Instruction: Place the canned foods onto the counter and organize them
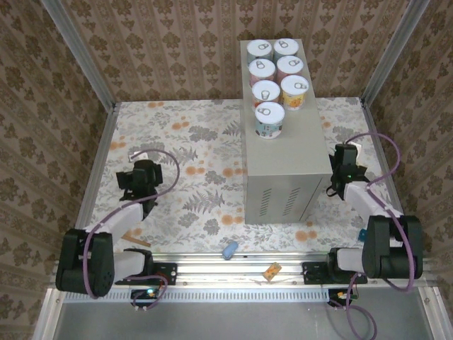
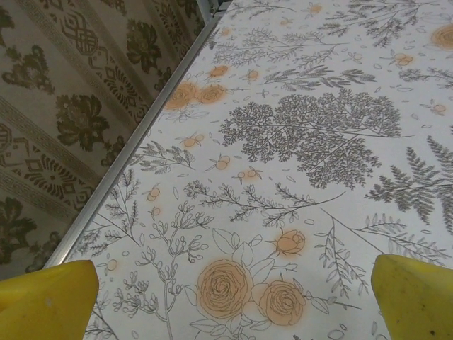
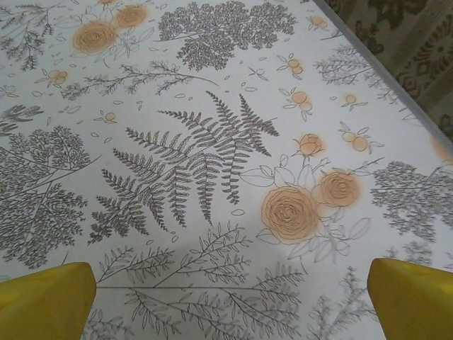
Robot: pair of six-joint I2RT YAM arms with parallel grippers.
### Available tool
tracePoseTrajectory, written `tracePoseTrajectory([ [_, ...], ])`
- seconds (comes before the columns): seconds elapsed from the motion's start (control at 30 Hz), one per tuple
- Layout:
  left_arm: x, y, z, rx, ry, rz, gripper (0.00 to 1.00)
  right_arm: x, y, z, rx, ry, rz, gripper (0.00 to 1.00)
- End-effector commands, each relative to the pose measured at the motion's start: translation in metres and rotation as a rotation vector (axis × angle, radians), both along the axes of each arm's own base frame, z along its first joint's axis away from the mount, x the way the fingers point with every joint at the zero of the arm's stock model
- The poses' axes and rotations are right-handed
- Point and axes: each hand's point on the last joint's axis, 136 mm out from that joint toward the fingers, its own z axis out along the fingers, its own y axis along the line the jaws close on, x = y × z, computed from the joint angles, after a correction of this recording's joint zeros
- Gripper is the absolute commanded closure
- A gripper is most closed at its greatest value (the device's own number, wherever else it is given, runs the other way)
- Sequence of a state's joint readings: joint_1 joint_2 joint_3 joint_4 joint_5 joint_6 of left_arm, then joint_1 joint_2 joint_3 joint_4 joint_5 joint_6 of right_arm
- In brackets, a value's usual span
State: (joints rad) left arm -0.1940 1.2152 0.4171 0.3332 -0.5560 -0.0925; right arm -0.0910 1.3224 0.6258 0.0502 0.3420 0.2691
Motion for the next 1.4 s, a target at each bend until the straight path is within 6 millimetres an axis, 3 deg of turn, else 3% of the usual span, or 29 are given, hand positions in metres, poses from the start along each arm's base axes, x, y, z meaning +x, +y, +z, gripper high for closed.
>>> tracePoseTrajectory([
  [0.0,0.012,0.007,0.014,0.015,-0.143,0.022,0.00,0.017,-0.008,0.001,-0.016,-0.134,-0.042,0.00],
  [0.23,0.032,0.008,0.013,0.013,-0.148,-0.014,0.00,0.026,-0.005,0.015,-0.015,-0.267,-0.019,0.00],
  [0.47,0.046,0.002,0.007,0.039,-0.221,-0.090,0.00,0.032,0.004,0.007,0.002,-0.276,0.032,0.00],
  [0.73,0.062,-0.006,-0.004,-0.005,-0.122,-0.154,0.00,0.032,0.036,0.016,-0.103,-0.345,0.157,0.00],
  [1.03,0.057,-0.013,-0.008,-0.051,-0.153,-0.220,0.00,0.050,0.062,0.008,-0.156,-0.275,0.268,0.00],
  [1.1,0.055,-0.010,-0.011,-0.034,-0.215,-0.224,0.00,0.050,0.062,0.007,-0.157,-0.275,0.268,0.00],
  [1.23,0.054,-0.011,-0.015,-0.055,-0.174,-0.220,0.00,0.050,0.064,0.007,-0.155,-0.276,0.282,0.00],
  [1.37,0.054,-0.011,-0.014,-0.051,-0.182,-0.224,0.00,0.051,0.081,-0.002,-0.105,-0.348,0.418,0.00],
])
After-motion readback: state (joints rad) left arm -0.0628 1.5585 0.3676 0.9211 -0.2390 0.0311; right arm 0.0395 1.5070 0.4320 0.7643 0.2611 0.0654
